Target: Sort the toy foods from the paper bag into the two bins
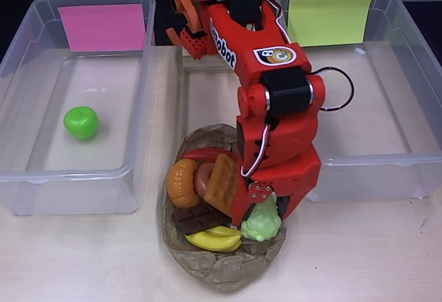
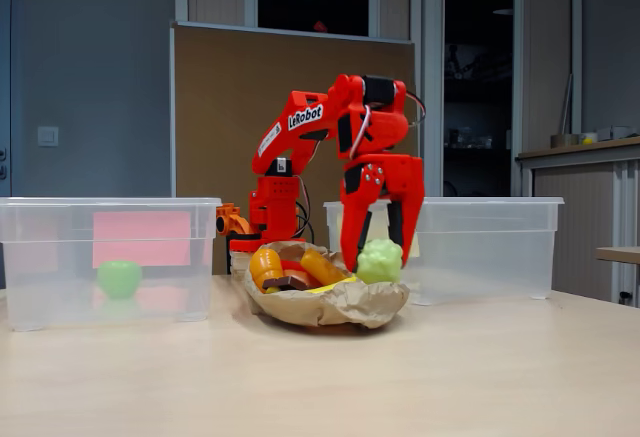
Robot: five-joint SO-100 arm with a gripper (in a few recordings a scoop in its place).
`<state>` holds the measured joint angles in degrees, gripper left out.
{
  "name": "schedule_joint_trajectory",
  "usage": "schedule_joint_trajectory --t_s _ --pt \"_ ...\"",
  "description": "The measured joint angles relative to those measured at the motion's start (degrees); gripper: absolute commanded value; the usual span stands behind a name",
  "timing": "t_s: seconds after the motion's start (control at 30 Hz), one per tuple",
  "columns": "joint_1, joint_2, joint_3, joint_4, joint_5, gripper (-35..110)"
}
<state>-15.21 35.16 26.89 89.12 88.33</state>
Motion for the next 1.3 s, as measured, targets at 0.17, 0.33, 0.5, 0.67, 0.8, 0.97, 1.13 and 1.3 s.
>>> schedule_joint_trajectory --t_s 0.17,0.33,0.5,0.67,0.8,0.97,1.13,1.3 --pt "2.3 12.3 10.8 0.5 -1.7 12" --pt "5.9 29.6 28.4 0.5 -2.7 10" --pt "10.8 48.4 46.8 0.5 -3.6 9" --pt "15.7 64.7 60.0 0.5 -6.9 8" --pt "23.6 75.0 68.7 -1.1 -11.0 8" --pt "35.8 81.5 73.9 -5.6 -20.2 9" --pt "47.9 85.0 79.5 -13.4 -29.0 18" --pt "57.0 86.3 86.9 -22.1 -35.7 29"
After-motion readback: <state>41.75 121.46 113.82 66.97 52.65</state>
